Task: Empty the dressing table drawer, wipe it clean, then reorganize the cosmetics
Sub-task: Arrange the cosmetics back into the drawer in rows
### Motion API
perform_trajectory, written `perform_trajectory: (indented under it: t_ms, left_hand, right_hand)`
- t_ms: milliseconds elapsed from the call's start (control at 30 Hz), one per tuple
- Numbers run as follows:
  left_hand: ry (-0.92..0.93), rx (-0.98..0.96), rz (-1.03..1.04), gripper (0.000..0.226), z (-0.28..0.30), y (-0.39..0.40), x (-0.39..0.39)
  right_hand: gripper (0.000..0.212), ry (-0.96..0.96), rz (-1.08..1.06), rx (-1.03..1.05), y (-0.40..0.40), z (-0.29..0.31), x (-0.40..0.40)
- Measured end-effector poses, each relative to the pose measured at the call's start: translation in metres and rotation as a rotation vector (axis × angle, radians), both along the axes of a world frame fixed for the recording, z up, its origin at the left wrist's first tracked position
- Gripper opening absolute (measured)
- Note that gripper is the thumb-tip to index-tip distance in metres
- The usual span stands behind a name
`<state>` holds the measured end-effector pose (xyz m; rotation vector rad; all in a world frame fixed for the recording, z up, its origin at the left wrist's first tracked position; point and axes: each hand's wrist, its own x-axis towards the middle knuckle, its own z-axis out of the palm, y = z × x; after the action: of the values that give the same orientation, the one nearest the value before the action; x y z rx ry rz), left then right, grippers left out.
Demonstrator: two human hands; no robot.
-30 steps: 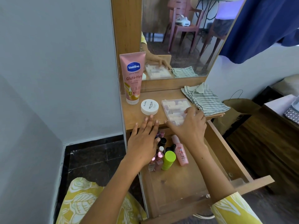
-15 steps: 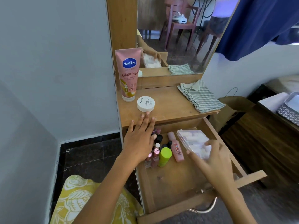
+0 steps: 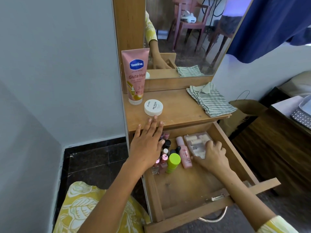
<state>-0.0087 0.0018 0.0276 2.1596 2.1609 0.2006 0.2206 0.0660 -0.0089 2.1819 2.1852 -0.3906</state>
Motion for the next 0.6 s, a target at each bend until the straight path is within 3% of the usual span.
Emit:
perform_trajectory:
  t_ms: [200,267,333,433,600]
  left_hand:
    - [-0.011,0.002,0.002,0.059,0.001,0.0,0.0]
    - [-0.008,0.007,0.005,0.059,0.001,0.0,0.0]
    - [-0.01,0.015,0.003,0.059,0.0,-0.001,0.001]
    - [-0.009,0.022,0.003,0.058,0.001,-0.002,0.001]
    - [-0.033,0.004,0.018,0.06,0.005,-0.003,0.003]
  right_hand:
    - [0.068,-0.038,0.009,-0.059,0.001,0.014,-0.009]
    - [0.053,-0.02,0.03,0.1,-0.005,0.027,-0.021]
    - [0.028,0.147,0.102,0.339,-0.013,0.044,-0.039]
    - [0.015,0.357,0.329,0.533,-0.014,0.064,-0.074]
    - [0.047,0.365,0.652,0.374,0.015,0.069,-0.114]
